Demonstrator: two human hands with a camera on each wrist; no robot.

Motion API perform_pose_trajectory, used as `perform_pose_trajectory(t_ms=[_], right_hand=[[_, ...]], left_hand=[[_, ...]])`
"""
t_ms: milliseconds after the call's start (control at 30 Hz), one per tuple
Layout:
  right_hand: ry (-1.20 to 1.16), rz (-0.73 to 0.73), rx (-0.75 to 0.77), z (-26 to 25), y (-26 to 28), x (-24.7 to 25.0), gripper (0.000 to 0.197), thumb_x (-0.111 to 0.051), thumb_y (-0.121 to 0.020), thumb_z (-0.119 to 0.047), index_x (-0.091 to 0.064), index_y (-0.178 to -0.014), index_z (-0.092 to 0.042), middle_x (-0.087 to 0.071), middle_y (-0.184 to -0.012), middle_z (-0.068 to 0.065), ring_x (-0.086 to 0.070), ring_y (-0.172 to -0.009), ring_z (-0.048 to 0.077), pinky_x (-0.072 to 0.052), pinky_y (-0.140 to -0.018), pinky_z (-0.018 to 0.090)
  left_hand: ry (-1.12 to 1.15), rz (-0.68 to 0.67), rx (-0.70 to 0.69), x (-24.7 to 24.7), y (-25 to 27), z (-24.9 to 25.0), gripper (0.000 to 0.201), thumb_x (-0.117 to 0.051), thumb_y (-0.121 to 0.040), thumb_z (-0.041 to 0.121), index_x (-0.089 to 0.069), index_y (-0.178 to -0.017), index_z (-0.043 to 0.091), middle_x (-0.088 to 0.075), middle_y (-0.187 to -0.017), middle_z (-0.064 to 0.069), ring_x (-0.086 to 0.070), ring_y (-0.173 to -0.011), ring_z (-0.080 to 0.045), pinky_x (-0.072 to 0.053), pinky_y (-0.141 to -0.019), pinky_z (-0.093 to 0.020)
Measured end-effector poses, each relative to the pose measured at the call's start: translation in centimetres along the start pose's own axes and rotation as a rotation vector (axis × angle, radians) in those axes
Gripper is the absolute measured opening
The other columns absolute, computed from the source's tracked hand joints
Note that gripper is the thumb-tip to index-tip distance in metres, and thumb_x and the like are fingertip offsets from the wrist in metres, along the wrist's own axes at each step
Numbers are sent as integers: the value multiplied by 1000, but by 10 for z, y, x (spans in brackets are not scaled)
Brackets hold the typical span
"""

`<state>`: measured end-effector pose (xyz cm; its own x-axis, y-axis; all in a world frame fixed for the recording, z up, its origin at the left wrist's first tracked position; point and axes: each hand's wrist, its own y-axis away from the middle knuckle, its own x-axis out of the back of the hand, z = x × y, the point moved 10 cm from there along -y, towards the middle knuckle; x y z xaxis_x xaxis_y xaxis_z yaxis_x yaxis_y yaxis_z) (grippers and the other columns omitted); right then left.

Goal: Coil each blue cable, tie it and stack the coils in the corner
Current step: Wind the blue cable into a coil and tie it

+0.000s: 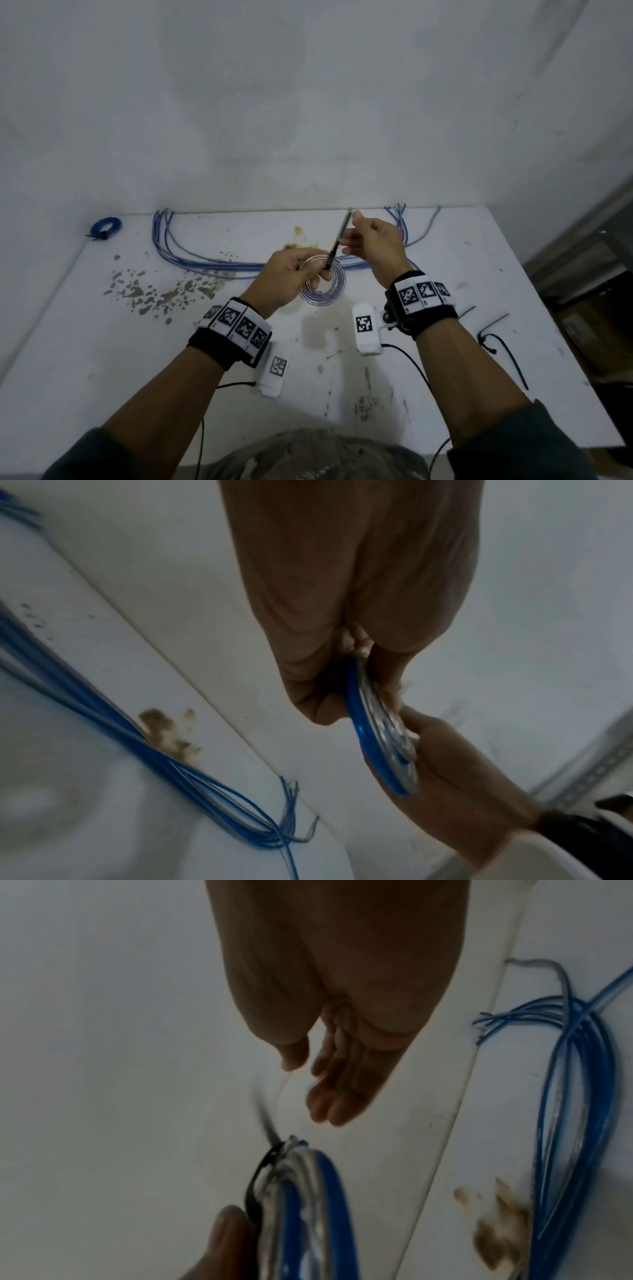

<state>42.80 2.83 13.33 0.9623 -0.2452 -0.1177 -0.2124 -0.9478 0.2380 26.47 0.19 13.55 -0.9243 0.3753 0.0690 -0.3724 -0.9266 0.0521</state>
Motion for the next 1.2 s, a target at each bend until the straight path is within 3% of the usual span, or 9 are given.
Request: perform_pose_trajectory(t_ms=[167, 367, 467, 600, 733, 900, 967, 1067, 1200], right_hand=[[342, -395, -25, 13, 23, -60, 39, -57, -99, -32, -67, -98, 6, -71, -84, 17, -67, -72, 23, -57, -66, 33], [272, -636, -75, 25, 39, -118, 21, -60, -96, -8, -67, -114, 1, -73, -100, 19, -71, -86, 24, -60, -79, 35], [385, -589, 52, 24, 32, -147, 18, -69, -88, 0, -71, -105, 7, -73, -93, 22, -71, -81, 23, -60, -75, 33], [462, -514, 144, 26, 21, -188, 5, -71, -88, -6, -75, -85, -7, -73, -74, 7, -66, -64, 12, -57, -66, 27], [458, -543, 215, 31, 20, -242, 3, -73, -87, -7, -76, -87, -5, -73, -74, 3, -65, -64, 6, -51, -64, 20], [521, -572, 254, 37, 20, -301, 12, -69, -92, -15, -76, -86, -8, -75, -85, 5, -67, -78, 9, -54, -73, 25], [561, -513, 132, 44, 14, -312, 37, -60, -97, -38, -75, -82, -8, -74, -81, 7, -67, -76, 15, -58, -74, 38], [550, -606, -365, 75, 26, -333, 72, -45, -93, -65, -72, -89, 3, -74, -81, 18, -71, -73, 28, -60, -71, 39], [328, -737, -646, 95, 55, -378, 43, -48, -103, -34, -66, -105, 5, -74, -92, 19, -73, -85, 29, -60, -79, 38]], left_hand=[[18, 83, 76, 37, 10, -13, 14, -58, -96, 5, -70, -102, 6, -72, -83, -17, -61, -56, -17, -54, -63, -25], [30, 161, 177, 95, 36, -32, 21, -58, -97, 11, -68, -108, -4, -75, -93, -17, -74, -77, -27, -58, -78, -32], [75, 159, 185, 118, 54, -32, 19, -64, -93, 6, -68, -109, -4, -74, -97, -20, -74, -84, -28, -60, -78, -33], [48, 136, 271, 151, 78, -43, 27, -73, -83, -3, -68, -109, -3, -74, -92, -22, -73, -77, -22, -60, -69, -30], [1, 268, 219, 201, 90, -44, 22, -76, -80, -1, -72, -97, 13, -75, -88, -18, -71, -75, -21, -58, -69, -30], [-403, 485, 90, 276, 101, -39, 15, -83, -74, 7, -74, -86, 8, -72, -71, -6, -61, -55, -6, -50, -56, -20], [-673, 530, -33, 300, 103, -30, 13, -80, -79, 12, -74, -90, 10, -71, -72, -3, -63, -58, -12, -47, -58, -20], [-950, 569, -299, 321, 107, -16, 11, -66, -85, 8, -74, -91, 8, -72, -73, -5, -64, -61, -22, -47, -62, -25], [-1113, 621, -562, 339, 110, -10, 18, -56, -86, 0, -73, -91, 2, -74, -88, -9, -70, -75, -23, -54, -70, -36]])
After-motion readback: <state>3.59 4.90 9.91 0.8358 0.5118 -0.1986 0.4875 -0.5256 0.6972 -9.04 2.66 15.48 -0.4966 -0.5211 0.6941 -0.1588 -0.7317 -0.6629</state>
